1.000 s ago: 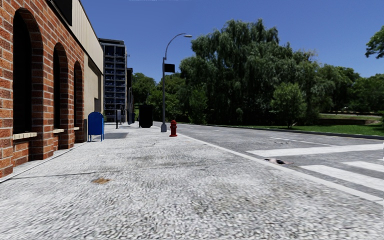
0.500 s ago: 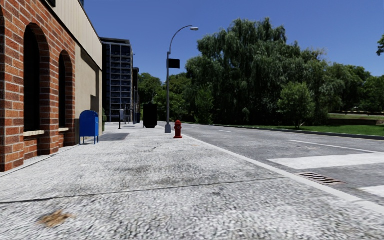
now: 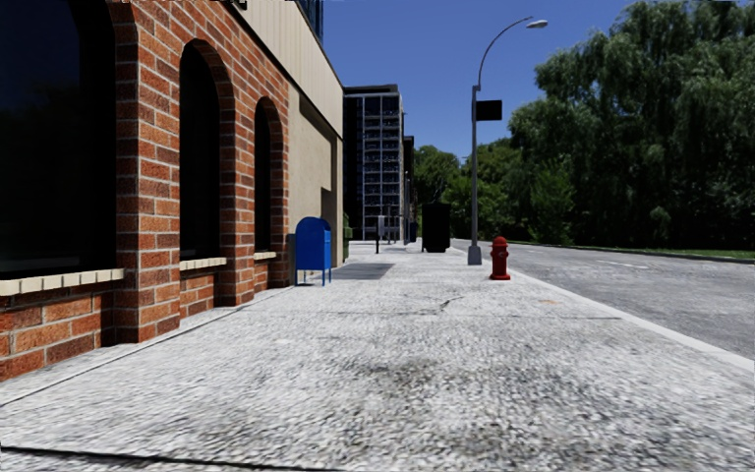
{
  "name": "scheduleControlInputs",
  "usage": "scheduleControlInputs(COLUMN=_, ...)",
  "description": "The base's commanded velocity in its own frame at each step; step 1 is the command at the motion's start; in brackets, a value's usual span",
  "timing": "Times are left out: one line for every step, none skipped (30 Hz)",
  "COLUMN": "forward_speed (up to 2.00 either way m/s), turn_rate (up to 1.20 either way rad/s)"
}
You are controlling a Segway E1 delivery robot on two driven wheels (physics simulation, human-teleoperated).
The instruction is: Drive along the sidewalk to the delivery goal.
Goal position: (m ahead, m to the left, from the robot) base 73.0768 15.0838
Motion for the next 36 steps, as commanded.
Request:
scheduleControlInputs(forward_speed=2.0, turn_rate=0.0)
scheduleControlInputs(forward_speed=2.0, turn_rate=0.0)
scheduleControlInputs(forward_speed=2.0, turn_rate=0.0)
scheduleControlInputs(forward_speed=2.0, turn_rate=0.0)
scheduleControlInputs(forward_speed=2.0, turn_rate=0.0)
scheduleControlInputs(forward_speed=2.0, turn_rate=0.0)
scheduleControlInputs(forward_speed=2.0, turn_rate=0.0)
scheduleControlInputs(forward_speed=2.0, turn_rate=0.0)
scheduleControlInputs(forward_speed=2.0, turn_rate=0.0)
scheduleControlInputs(forward_speed=2.0, turn_rate=-0.47)
scheduleControlInputs(forward_speed=2.0, turn_rate=-0.47)
scheduleControlInputs(forward_speed=2.0, turn_rate=-1.2)
scheduleControlInputs(forward_speed=2.0, turn_rate=-1.2)
scheduleControlInputs(forward_speed=2.0, turn_rate=-1.2)
scheduleControlInputs(forward_speed=2.0, turn_rate=-1.2)
scheduleControlInputs(forward_speed=2.0, turn_rate=-1.2)
scheduleControlInputs(forward_speed=2.0, turn_rate=-1.2)
scheduleControlInputs(forward_speed=2.0, turn_rate=-1.2)
scheduleControlInputs(forward_speed=2.0, turn_rate=-0.79)
scheduleControlInputs(forward_speed=2.0, turn_rate=-0.07)
scheduleControlInputs(forward_speed=2.0, turn_rate=-0.02)
scheduleControlInputs(forward_speed=2.0, turn_rate=-0.01)
scheduleControlInputs(forward_speed=2.0, turn_rate=0.0)
scheduleControlInputs(forward_speed=2.0, turn_rate=0.0)
scheduleControlInputs(forward_speed=2.0, turn_rate=0.0)
scheduleControlInputs(forward_speed=2.0, turn_rate=0.0)
scheduleControlInputs(forward_speed=2.0, turn_rate=0.0)
scheduleControlInputs(forward_speed=2.0, turn_rate=0.0)
scheduleControlInputs(forward_speed=2.0, turn_rate=0.0)
scheduleControlInputs(forward_speed=2.0, turn_rate=0.0)
scheduleControlInputs(forward_speed=2.0, turn_rate=0.0)
scheduleControlInputs(forward_speed=2.0, turn_rate=0.0)
scheduleControlInputs(forward_speed=2.0, turn_rate=0.0)
scheduleControlInputs(forward_speed=2.0, turn_rate=0.0)
scheduleControlInputs(forward_speed=2.0, turn_rate=0.0)
scheduleControlInputs(forward_speed=2.0, turn_rate=0.0)
